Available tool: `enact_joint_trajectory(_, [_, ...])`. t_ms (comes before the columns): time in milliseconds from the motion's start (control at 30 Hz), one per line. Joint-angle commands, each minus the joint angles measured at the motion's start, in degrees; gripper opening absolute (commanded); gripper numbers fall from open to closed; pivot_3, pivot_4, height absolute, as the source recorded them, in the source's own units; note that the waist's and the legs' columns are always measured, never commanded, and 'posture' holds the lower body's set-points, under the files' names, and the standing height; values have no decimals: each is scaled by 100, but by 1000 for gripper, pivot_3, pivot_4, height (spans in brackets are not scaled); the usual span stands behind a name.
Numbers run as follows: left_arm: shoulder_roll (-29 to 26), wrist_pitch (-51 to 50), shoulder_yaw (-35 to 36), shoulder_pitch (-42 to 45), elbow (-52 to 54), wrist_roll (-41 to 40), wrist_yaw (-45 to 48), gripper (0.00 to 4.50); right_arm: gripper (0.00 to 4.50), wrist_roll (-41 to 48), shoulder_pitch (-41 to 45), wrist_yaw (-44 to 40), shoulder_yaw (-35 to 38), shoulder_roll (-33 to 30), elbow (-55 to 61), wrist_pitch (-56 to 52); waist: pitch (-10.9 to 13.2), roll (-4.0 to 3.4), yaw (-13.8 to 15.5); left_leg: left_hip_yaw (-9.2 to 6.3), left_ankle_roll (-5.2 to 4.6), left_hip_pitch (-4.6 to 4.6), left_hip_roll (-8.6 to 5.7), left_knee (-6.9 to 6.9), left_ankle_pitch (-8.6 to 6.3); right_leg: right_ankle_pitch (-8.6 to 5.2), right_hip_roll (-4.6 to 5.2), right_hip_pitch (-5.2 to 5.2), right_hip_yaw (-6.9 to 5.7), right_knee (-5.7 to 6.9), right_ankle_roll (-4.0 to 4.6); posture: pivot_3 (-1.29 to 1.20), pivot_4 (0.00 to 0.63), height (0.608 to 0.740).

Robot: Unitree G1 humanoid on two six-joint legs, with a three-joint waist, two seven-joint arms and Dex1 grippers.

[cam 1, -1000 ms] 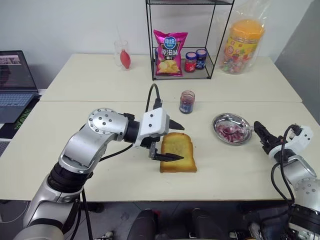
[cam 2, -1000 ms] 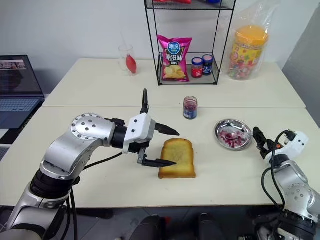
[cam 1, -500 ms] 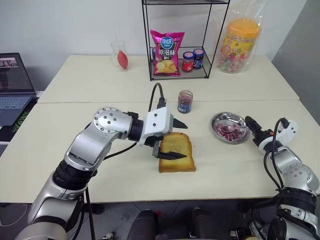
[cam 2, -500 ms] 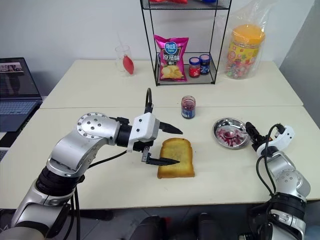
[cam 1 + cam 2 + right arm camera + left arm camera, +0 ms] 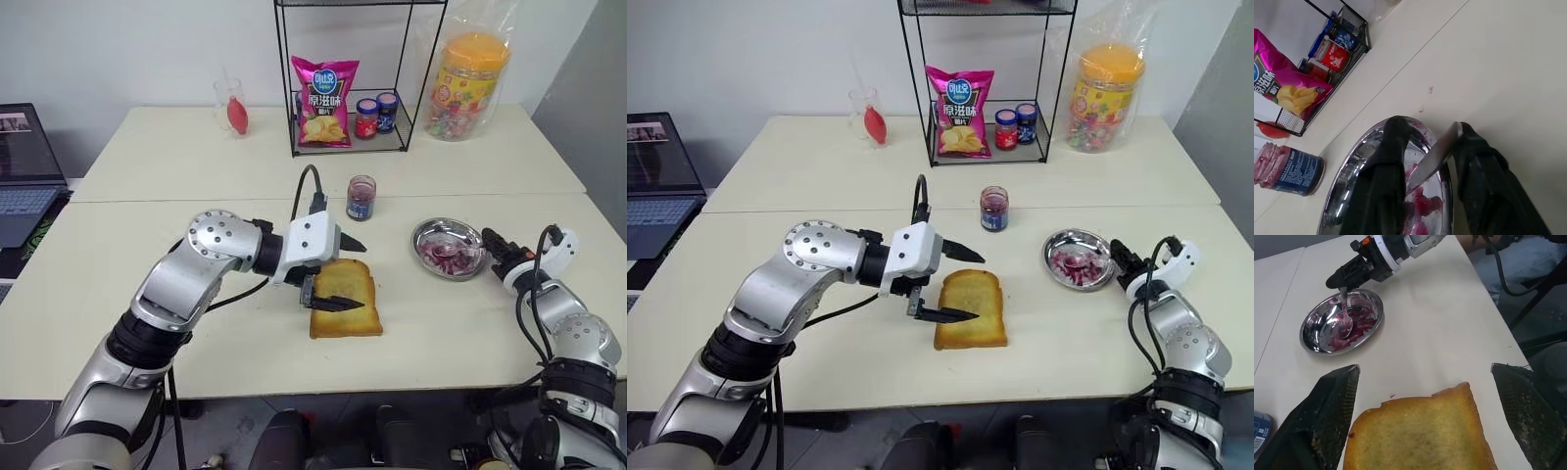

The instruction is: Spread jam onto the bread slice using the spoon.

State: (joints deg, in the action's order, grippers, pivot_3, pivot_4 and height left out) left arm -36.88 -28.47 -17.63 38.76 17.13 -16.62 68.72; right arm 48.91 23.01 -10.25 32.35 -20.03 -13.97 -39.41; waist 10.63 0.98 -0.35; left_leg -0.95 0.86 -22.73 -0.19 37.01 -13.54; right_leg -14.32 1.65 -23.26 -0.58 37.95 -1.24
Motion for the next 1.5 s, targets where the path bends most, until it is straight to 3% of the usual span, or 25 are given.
enact_joint_trajectory(33, [-13,63,67,92,39,5,-29,4500,590,87,24,-97,165,-133,164,51,0,0,0,0,0,0,0,0,0,0,0,0,0,0,0,0,150,740])
enact_joint_trajectory(133, [-30,45,84,65,43,4,-50,4500,57,205,-17,-83,220,-136,344,-29,0,0,0,1,0,1,0,0,0,0,0,0,1,0,0,0,150,740])
enact_joint_trajectory(467, [-225,-473,846,-301,81,-121,-826,4500,57,1122,-139,358,273,-256,2283,-608,2,-4,-14,-1,0,-6,7,1,0,0,-3,-9,0,4,0,0,150,740])
enact_joint_trajectory(600, [-129,-934,1344,-455,145,-191,-1500,4500,57,1355,206,669,101,-409,2854,-698,3,-3,-16,-3,0,-5,9,1,0,0,-5,-8,-1,4,0,0,150,740])
enact_joint_trajectory(700, [-92,-1082,1541,-703,211,-95,-1944,4500,57,1040,812,708,-472,-397,2950,-630,4,-5,-60,1,0,-5,10,1,0,1,-7,-9,1,3,-1,0,150,740])
enact_joint_trajectory(933, [3,-1259,1818,-936,414,-223,-2486,4500,57,-118,2171,542,-1564,-71,2033,-38,5,-3,-128,1,0,-6,20,0,0,3,-17,-14,1,3,0,0,150,740])
enact_joint_trajectory(1167, [287,-1792,2367,-1184,754,-613,-3078,4500,57,-1489,3583,-336,-2537,411,-215,1123,5,-2,-125,10,1,-17,20,-1,0,20,-14,-27,6,1,29,0,150,740])
enact_joint_trajectory(1500, [194,-2041,2484,-1282,985,-845,-3332,4500,57,-2660,4289,-1327,-2943,783,-2416,2541,7,2,-121,8,2,-20,21,-2,0,22,-10,-29,4,0,32,0,150,740])
